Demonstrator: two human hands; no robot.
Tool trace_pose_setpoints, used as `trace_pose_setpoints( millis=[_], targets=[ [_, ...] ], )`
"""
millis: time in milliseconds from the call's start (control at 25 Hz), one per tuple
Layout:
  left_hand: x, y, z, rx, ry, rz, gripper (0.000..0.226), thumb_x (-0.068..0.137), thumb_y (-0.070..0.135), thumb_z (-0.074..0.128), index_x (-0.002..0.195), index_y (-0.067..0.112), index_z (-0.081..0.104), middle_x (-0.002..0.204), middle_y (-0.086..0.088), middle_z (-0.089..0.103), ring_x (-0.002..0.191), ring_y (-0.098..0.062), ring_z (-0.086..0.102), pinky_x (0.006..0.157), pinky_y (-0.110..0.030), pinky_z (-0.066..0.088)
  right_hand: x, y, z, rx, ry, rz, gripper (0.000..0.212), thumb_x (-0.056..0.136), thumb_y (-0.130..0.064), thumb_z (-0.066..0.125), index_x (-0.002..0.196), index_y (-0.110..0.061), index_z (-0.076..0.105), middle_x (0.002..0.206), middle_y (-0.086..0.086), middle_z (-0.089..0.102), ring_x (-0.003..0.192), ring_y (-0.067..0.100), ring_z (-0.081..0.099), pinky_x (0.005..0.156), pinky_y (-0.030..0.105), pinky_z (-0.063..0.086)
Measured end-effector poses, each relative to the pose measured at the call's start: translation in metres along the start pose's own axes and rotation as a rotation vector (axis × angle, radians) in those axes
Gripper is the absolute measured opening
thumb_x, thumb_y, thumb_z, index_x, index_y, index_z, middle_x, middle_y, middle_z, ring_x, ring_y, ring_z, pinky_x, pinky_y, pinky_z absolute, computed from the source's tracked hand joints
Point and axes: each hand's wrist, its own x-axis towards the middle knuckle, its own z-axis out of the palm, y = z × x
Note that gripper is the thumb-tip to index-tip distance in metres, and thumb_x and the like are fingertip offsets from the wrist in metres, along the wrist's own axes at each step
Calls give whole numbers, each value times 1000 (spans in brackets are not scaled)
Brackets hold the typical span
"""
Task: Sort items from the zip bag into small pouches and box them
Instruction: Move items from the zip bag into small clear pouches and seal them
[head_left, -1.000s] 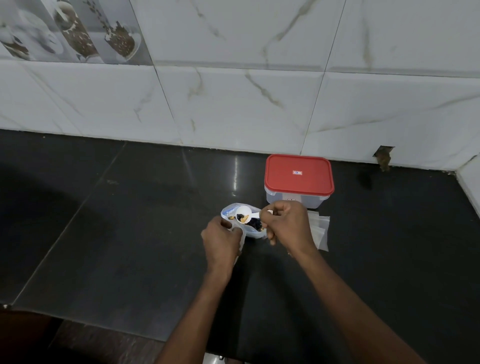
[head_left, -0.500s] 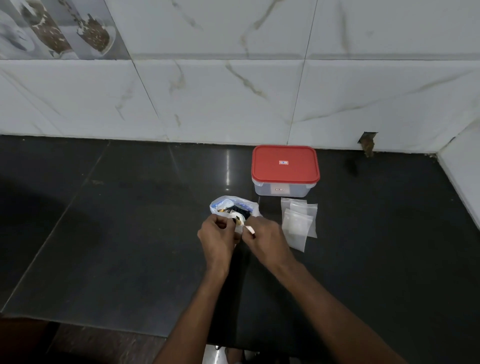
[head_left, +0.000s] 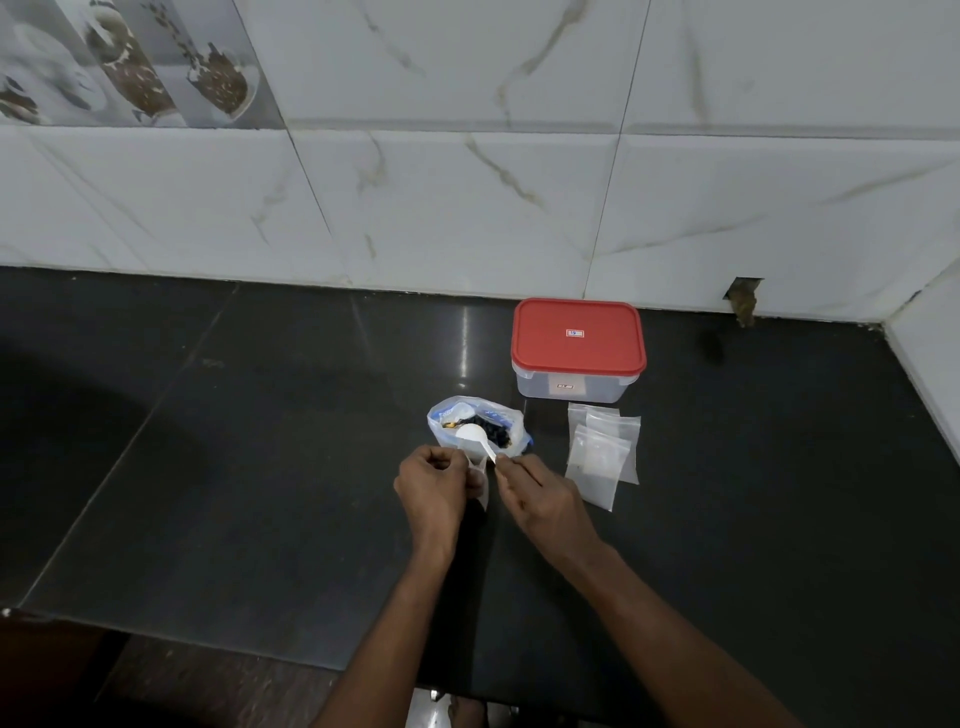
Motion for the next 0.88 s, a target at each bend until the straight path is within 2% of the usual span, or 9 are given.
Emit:
trace_pose_setpoints(
  millis=[160, 280, 360, 440, 520, 560, 640, 720, 880],
  targets=[
    [1, -1, -4, 14, -29, -37, 15, 88, 3, 65, 99, 14, 65, 76, -13, 75, 55, -21, 73, 55, -34, 62, 19, 14, 11, 191, 40, 462, 9, 82, 0, 67, 86, -6, 71, 72, 7, 62, 60, 19, 57, 53, 30, 47],
    [-1, -1, -14, 81, -135, 14, 32, 90, 9, 67, 103, 37, 58, 75, -10, 74, 50, -21, 68, 52, -34, 61, 39, 25, 20, 53, -210, 423, 9, 83, -3, 68, 90, -5, 72, 80, 12, 66, 66, 27, 63, 57, 30, 50],
    [5, -5, -20, 181, -228, 143, 39, 91, 23, 67, 121, 46, 59, 73, -4, 72, 54, -25, 69, 52, -37, 61, 50, 30, 26, -27, -359, 320, 14, 90, -10, 63, 99, -5, 72, 90, 14, 66, 73, 30, 66, 62, 30, 48],
    [16, -8, -21, 436, -324, 261, 65, 90, 24, 62, 144, 53, 40, 74, -2, 70, 57, -25, 69, 54, -35, 61, 58, 35, 30, -26, -419, 301, 18, 93, -15, 59, 103, -7, 71, 91, 13, 64, 77, 32, 64, 63, 31, 46],
    [27, -3, -16, 693, -419, 289, 72, 89, 19, 56, 151, 49, 34, 86, -6, 72, 59, -26, 70, 55, -34, 60, 60, 39, 32, 13, -414, 318, 19, 92, -14, 60, 105, -7, 72, 89, 14, 64, 78, 31, 63, 62, 27, 38],
    [29, 3, -13, 781, -453, 280, 69, 89, 19, 55, 150, 46, 38, 96, -8, 72, 62, -26, 71, 54, -33, 60, 60, 41, 34, 27, -411, 329, 19, 91, -14, 61, 105, -7, 73, 89, 15, 65, 78, 31, 63, 63, 27, 37],
    [30, 9, -7, 892, -476, 277, 59, 89, 21, 52, 145, 36, 46, 107, -11, 69, 77, -30, 73, 64, -38, 63, 57, 43, 36, 48, -421, 345, 18, 91, -12, 60, 101, -4, 73, 88, 17, 65, 78, 32, 63, 63, 30, 42],
    [28, 10, -3, 924, -469, 279, 44, 88, 20, 51, 132, 24, 51, 103, -13, 68, 84, -33, 72, 71, -44, 63, 55, 44, 39, 46, -428, 360, 18, 91, -10, 58, 98, -2, 72, 87, 18, 64, 78, 34, 63, 65, 34, 45],
    [24, 4, 0, 838, -467, 216, 29, 89, 17, 49, 117, 19, 57, 94, -12, 68, 78, -30, 72, 65, -39, 63, 49, 44, 42, -49, -497, 285, 18, 92, -7, 57, 104, -1, 68, 97, 18, 63, 76, 34, 65, 66, 37, 53]
  ],
)
